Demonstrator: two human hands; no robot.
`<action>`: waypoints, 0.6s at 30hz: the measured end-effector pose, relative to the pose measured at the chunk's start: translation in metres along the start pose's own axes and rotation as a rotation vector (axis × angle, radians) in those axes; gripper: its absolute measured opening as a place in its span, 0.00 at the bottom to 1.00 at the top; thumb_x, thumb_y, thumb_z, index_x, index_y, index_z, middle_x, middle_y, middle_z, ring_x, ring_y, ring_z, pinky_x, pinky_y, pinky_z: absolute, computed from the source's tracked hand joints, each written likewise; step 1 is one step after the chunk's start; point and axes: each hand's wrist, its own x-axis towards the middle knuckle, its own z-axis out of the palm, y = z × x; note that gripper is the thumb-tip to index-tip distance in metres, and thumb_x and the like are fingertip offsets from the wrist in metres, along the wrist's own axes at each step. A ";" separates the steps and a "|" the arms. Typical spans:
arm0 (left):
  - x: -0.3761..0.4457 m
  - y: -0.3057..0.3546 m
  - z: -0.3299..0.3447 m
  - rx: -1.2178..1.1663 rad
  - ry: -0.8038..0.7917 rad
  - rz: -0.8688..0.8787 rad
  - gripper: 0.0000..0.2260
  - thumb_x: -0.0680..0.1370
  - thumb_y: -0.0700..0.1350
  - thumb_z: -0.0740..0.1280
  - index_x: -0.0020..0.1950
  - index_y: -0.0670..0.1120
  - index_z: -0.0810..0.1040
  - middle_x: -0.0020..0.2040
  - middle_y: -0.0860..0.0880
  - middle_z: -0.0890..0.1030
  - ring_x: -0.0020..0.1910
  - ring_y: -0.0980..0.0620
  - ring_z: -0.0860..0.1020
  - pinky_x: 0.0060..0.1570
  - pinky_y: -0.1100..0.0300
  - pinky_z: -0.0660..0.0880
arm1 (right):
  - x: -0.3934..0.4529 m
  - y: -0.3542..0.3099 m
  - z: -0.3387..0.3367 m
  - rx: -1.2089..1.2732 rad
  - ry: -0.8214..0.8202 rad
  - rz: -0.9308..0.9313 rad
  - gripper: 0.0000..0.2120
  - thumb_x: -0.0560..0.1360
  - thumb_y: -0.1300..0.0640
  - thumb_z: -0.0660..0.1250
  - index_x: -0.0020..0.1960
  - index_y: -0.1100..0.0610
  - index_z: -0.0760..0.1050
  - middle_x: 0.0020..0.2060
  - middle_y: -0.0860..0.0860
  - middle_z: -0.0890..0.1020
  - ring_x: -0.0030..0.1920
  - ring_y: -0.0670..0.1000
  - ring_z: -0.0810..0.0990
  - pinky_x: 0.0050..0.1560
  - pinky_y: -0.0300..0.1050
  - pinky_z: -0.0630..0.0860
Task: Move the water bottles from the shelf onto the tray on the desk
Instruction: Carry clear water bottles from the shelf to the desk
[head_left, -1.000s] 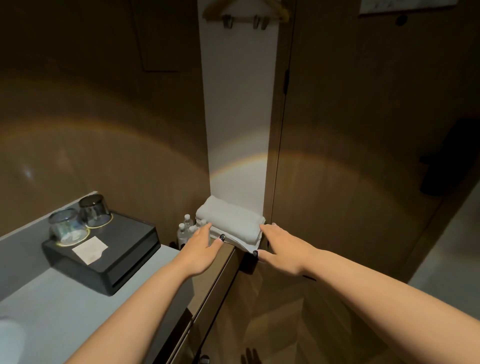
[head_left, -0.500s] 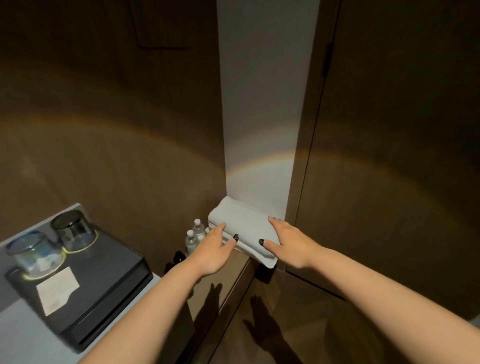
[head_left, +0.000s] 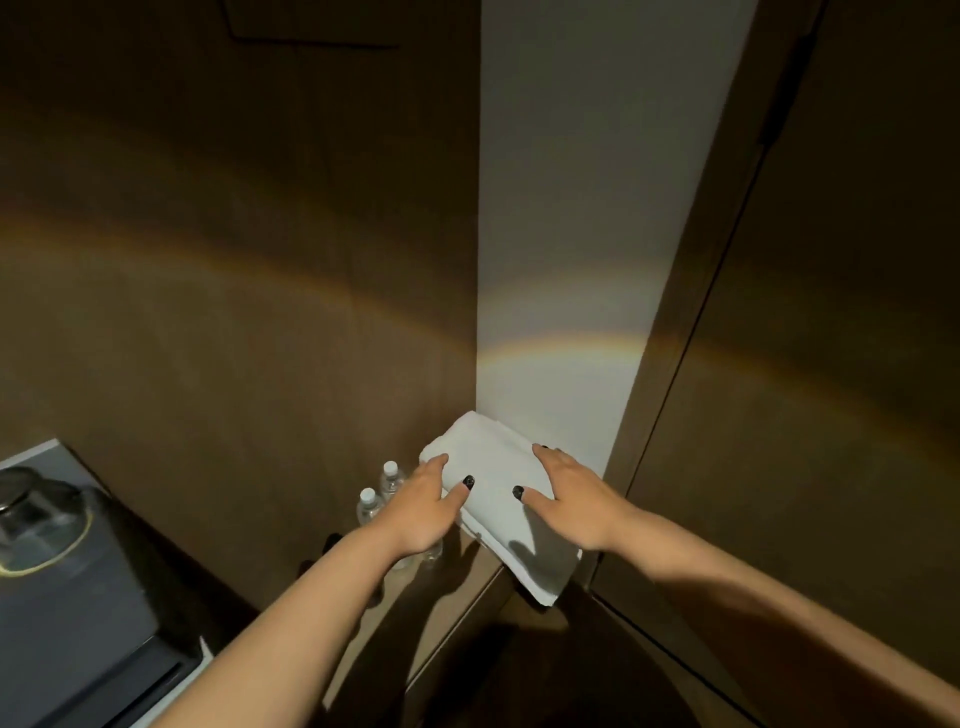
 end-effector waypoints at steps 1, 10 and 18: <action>0.010 -0.001 0.000 0.009 -0.013 -0.004 0.29 0.80 0.55 0.57 0.77 0.44 0.55 0.76 0.46 0.61 0.74 0.47 0.62 0.73 0.52 0.60 | 0.011 0.005 -0.002 -0.005 -0.011 -0.002 0.33 0.80 0.44 0.55 0.77 0.58 0.46 0.77 0.54 0.54 0.77 0.52 0.51 0.74 0.45 0.51; 0.116 -0.028 -0.010 0.036 0.031 -0.089 0.28 0.80 0.57 0.56 0.75 0.43 0.60 0.74 0.42 0.65 0.71 0.44 0.66 0.70 0.53 0.63 | 0.131 0.020 0.002 0.000 -0.072 0.021 0.33 0.80 0.44 0.55 0.77 0.57 0.47 0.77 0.54 0.54 0.76 0.53 0.52 0.74 0.47 0.51; 0.178 -0.081 -0.007 -0.175 0.070 -0.282 0.23 0.82 0.47 0.59 0.75 0.42 0.60 0.73 0.43 0.66 0.71 0.44 0.66 0.67 0.56 0.63 | 0.226 0.028 0.037 0.089 -0.233 0.060 0.33 0.79 0.42 0.54 0.77 0.53 0.45 0.77 0.52 0.50 0.77 0.52 0.49 0.74 0.47 0.50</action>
